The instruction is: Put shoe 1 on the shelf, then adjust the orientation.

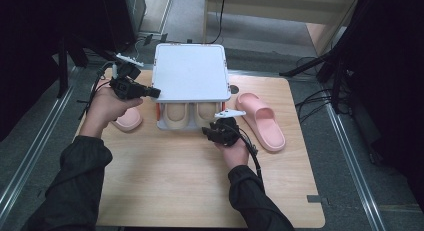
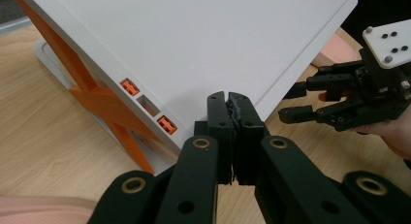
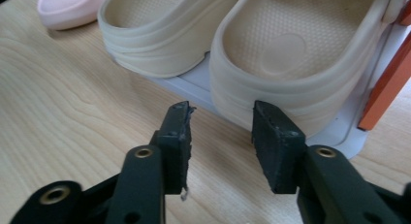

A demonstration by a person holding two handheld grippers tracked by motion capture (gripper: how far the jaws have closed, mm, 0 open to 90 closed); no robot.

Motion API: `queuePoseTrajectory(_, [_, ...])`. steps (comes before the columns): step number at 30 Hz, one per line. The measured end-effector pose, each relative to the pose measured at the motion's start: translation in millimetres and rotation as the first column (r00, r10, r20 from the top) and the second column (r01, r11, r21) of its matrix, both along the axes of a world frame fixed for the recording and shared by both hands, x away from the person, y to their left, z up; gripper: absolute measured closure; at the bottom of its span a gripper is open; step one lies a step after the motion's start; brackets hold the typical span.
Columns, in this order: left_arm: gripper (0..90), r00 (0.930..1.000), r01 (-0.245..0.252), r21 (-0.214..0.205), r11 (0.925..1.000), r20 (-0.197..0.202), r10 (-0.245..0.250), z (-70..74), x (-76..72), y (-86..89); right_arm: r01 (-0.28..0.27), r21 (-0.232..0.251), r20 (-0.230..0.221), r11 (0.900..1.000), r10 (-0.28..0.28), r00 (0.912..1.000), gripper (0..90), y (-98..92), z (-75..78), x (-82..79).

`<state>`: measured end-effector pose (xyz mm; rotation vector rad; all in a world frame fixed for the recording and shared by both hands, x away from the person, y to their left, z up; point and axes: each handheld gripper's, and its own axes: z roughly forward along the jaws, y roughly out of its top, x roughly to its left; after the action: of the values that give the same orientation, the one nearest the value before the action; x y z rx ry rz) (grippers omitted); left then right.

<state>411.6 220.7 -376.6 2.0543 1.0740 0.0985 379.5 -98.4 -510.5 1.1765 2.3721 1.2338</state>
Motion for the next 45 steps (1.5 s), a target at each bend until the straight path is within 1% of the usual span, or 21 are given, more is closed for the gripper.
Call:
queuePoseTrajectory(2, [85.1, 1.0000, 0.003, -0.004, 1.0000, -0.005, -0.003, 0.4, 0.4, 0.9, 0.008, 0.008, -0.021, 0.9999, -0.008, 0.9998, 57.3, -1.3, 1.1, -0.9])
queuePoseTrajectory(4, [81.6, 0.9999, 0.016, -0.008, 0.9998, -0.003, -0.016, 0.6, 0.2, 0.6, -0.001, 0.020, -0.033, 0.9998, 0.001, 0.9995, 58.0, -3.8, 2.7, -3.6])
queuePoseTrajectory(6, [79.5, 0.9998, 0.018, -0.005, 0.9998, 0.004, -0.018, 0.9, 0.1, -0.4, -0.011, 0.027, -0.043, 0.9996, 0.012, 0.9990, 58.3, -6.4, 4.6, -8.5])
queuePoseTrajectory(11, [67.6, 0.9999, 0.012, -0.004, 0.9999, 0.009, -0.012, 2.8, -0.3, -3.5, -0.047, 0.037, -0.064, 0.9982, 0.049, 0.9968, 55.2, -16.5, 10.5, -25.9])
queuePoseTrajectory(12, [65.5, 0.9999, 0.005, -0.012, 0.9999, 0.010, -0.005, 3.6, -1.1, -4.0, -0.055, 0.038, -0.070, 0.9978, 0.057, 0.9959, 54.7, -19.5, 11.9, -30.2])
queuePoseTrajectory(14, [60.0, 0.9999, 0.005, -0.029, 0.9996, -0.010, -0.005, 6.1, -2.3, -2.3, -0.072, 0.047, -0.078, 0.9963, 0.075, 0.9941, 52.9, -25.9, 15.4, -39.2])
queuePoseTrajectory(17, [58.1, 1.0000, -0.010, -0.053, 0.9986, -0.002, 0.010, 11.2, -7.5, 2.4, -0.106, 0.071, -0.102, 0.9918, 0.113, 0.9884, 50.6, -37.8, 20.7, -52.4])
queuePoseTrajectory(20, [55.8, 0.9996, -0.023, -0.043, 0.9988, 0.013, 0.024, 14.3, -14.3, 6.1, -0.141, 0.088, -0.072, 0.9862, 0.147, 0.9865, 49.3, -50.7, 26.0, -65.9])
queuePoseTrajectory(22, [53.9, 0.9992, -0.034, -0.042, 0.9986, 0.019, 0.034, 15.8, -19.2, 8.9, -0.150, 0.094, -0.070, 0.9841, 0.157, 0.9850, 48.6, -58.1, 29.2, -71.6])
queuePoseTrajectory(25, [50.2, 0.9986, -0.047, -0.049, 0.9977, 0.024, 0.048, 17.2, -26.6, 15.2, -0.154, 0.109, -0.083, 0.9822, 0.163, 0.9831, 46.7, -67.6, 32.5, -77.9])
queuePoseTrajectory(28, [47.0, 0.9972, -0.074, -0.050, 0.9961, 0.012, 0.074, 14.7, -33.5, 22.5, -0.144, 0.120, -0.090, 0.9822, 0.155, 0.9837, 43.4, -78.0, 35.6, -84.1])
queuePoseTrajectory(30, [44.7, 0.9954, -0.094, -0.051, 0.9943, 0.013, 0.094, 11.5, -38.2, 28.1, -0.140, 0.130, -0.076, 0.9816, 0.151, 0.9857, 43.3, -86.0, 37.0, -88.2])
queuePoseTrajectory(32, [43.4, 0.9929, -0.118, -0.050, 0.9918, 0.008, 0.118, 7.8, -42.5, 34.1, -0.135, 0.140, -0.078, 0.9810, 0.147, 0.9861, 43.3, -92.6, 36.4, -89.6])
queuePoseTrajectory(34, [43.7, 0.9893, -0.146, -0.062, 0.9873, -0.003, 0.146, 4.4, -46.3, 40.6, -0.129, 0.142, -0.084, 0.9813, 0.142, 0.9863, 43.5, -97.5, 34.1, -88.6])
queuePoseTrajectory(36, [44.4, 0.9855, -0.170, -0.062, 0.9835, -0.011, 0.169, 1.0, -50.2, 46.4, -0.114, 0.140, -0.089, 0.9835, 0.127, 0.9879, 44.1, -99.4, 33.1, -85.5])
queuePoseTrajectory(38, [44.9, 0.9812, -0.193, -0.051, 0.9799, -0.011, 0.193, -3.3, -54.2, 51.9, -0.101, 0.131, -0.077, 0.9863, 0.111, 0.9908, 44.1, -99.1, 32.9, -80.0])
queuePoseTrajectory(40, [45.3, 0.9788, -0.205, -0.043, 0.9779, -0.008, 0.205, -7.5, -56.6, 56.2, -0.089, 0.133, -0.079, 0.9871, 0.100, 0.9919, 44.2, -99.0, 32.9, -76.2])
queuePoseTrajectory(42, [46.7, 0.9758, -0.219, -0.032, 0.9753, -0.002, 0.219, -10.5, -57.7, 59.7, -0.092, 0.139, -0.079, 0.9861, 0.103, 0.9915, 44.3, -98.9, 33.3, -72.9])
queuePoseTrajectory(43, [49.9, 0.9719, -0.235, -0.027, 0.9717, 0.010, 0.235, -12.1, -58.7, 61.5, -0.094, 0.136, -0.076, 0.9862, 0.105, 0.9915, 44.3, -98.8, 33.5, -71.6])
queuePoseTrajectory(44, [56.1, 0.9710, -0.238, -0.036, 0.9706, 0.015, 0.238, -14.8, -59.3, 64.0, -0.092, 0.135, -0.077, 0.9865, 0.104, 0.9917, 44.4, -98.6, 33.8, -70.7])
queuePoseTrajectory(45, [58.8, 0.9713, -0.237, -0.037, 0.9709, 0.014, 0.237, -16.6, -59.2, 65.8, -0.087, 0.138, -0.080, 0.9866, 0.099, 0.9919, 44.5, -98.0, 34.3, -69.7])
